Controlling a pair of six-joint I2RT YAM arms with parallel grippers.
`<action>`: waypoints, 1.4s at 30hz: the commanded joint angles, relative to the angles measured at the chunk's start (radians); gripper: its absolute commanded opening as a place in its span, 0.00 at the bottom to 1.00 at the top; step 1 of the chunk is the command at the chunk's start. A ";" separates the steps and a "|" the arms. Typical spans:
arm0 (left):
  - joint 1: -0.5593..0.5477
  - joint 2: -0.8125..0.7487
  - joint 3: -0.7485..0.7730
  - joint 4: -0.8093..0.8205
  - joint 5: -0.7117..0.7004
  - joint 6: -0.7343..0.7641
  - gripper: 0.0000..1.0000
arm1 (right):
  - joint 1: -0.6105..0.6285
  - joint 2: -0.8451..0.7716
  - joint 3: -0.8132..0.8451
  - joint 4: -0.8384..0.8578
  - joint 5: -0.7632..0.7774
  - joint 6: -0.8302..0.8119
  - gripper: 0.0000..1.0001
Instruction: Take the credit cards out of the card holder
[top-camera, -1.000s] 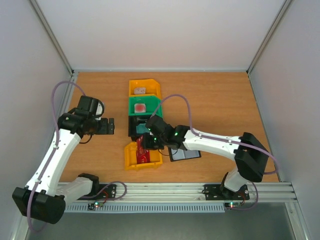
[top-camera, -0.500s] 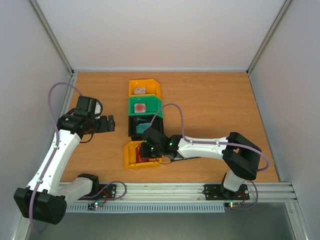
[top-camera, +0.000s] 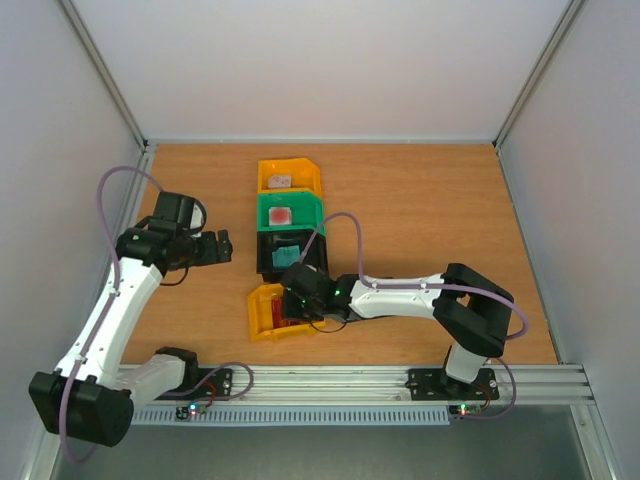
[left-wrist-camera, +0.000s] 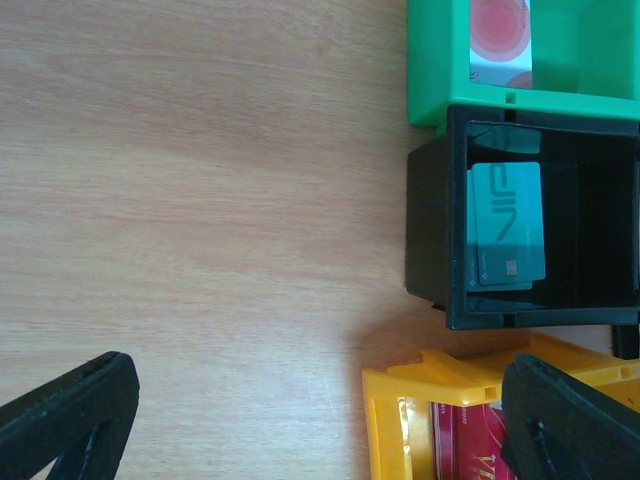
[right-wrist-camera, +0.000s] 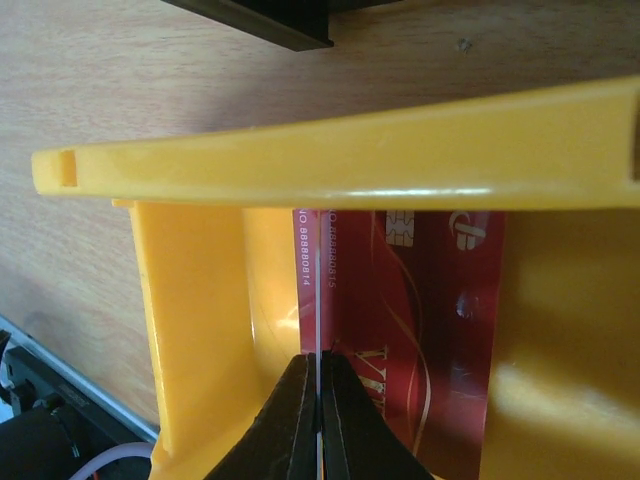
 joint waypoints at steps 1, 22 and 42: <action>0.007 0.010 -0.002 0.026 0.005 -0.008 0.99 | 0.008 0.007 0.012 -0.004 0.024 -0.018 0.05; 0.008 0.059 0.069 0.031 0.049 0.027 0.99 | 0.008 -0.099 0.329 -0.466 0.100 -0.184 0.42; -0.277 0.193 0.319 0.118 0.384 0.064 0.99 | -0.655 -0.344 0.154 -1.052 -0.090 -0.446 0.56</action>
